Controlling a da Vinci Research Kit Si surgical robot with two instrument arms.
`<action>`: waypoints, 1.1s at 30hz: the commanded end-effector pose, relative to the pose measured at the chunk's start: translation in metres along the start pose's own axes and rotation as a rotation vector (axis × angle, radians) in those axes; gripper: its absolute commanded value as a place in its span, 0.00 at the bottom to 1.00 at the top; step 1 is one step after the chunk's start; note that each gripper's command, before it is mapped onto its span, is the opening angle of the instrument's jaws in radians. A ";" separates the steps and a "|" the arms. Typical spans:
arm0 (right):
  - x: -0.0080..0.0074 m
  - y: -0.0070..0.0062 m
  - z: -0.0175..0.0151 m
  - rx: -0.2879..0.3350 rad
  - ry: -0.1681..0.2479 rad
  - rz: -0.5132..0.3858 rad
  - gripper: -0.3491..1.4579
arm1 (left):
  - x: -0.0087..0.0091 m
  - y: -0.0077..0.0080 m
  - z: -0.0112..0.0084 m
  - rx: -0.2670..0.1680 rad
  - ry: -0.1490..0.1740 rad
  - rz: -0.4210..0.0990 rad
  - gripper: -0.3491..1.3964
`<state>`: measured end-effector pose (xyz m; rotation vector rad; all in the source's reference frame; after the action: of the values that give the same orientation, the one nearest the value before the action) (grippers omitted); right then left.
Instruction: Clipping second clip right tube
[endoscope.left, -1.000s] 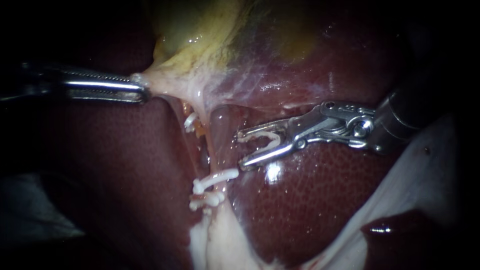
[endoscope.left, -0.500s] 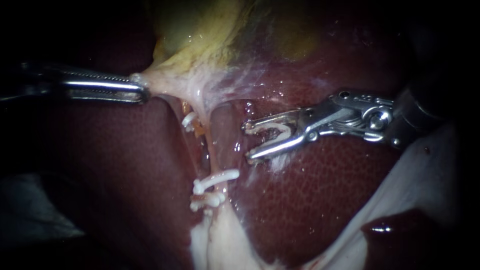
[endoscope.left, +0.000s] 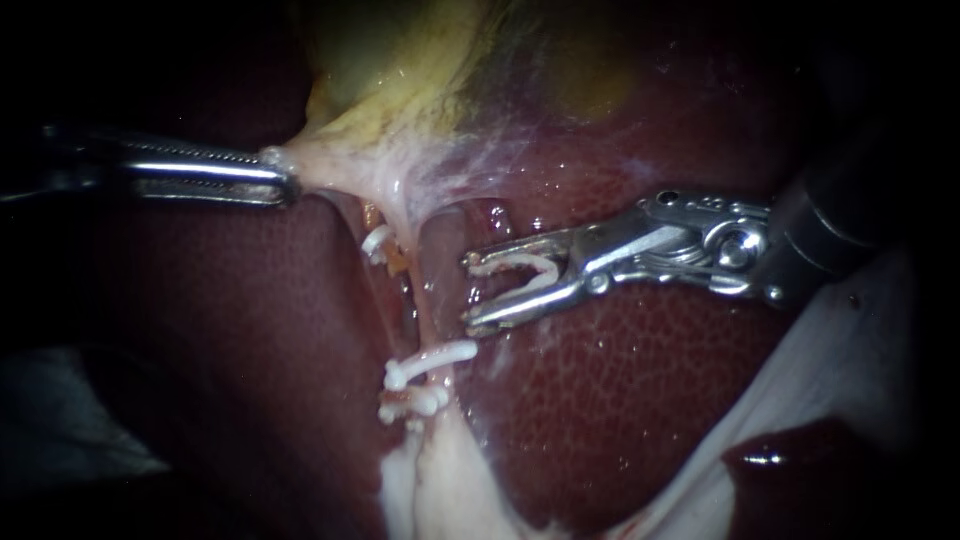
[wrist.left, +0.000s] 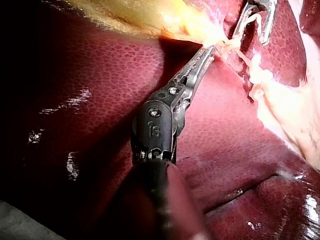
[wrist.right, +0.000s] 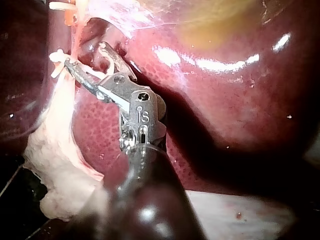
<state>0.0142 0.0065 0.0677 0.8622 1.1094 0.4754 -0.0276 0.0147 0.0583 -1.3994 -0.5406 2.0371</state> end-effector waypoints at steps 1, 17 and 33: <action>-0.0002 0.0000 0.0003 -0.002 0.000 0.006 0.44 | 0.0000 0.0000 0.0000 0.001 0.000 0.000 0.00; -0.0010 -0.0004 0.0033 0.047 0.010 0.016 0.44 | 0.0001 0.0001 0.0001 0.002 0.000 0.000 0.00; -0.0019 -0.0008 0.0056 0.200 0.034 0.031 0.44 | 0.0000 0.0002 0.0004 0.001 0.000 0.000 0.00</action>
<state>0.0186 0.0026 0.0691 1.0589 1.1960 0.4044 -0.0280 0.0146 0.0582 -1.4001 -0.5416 2.0367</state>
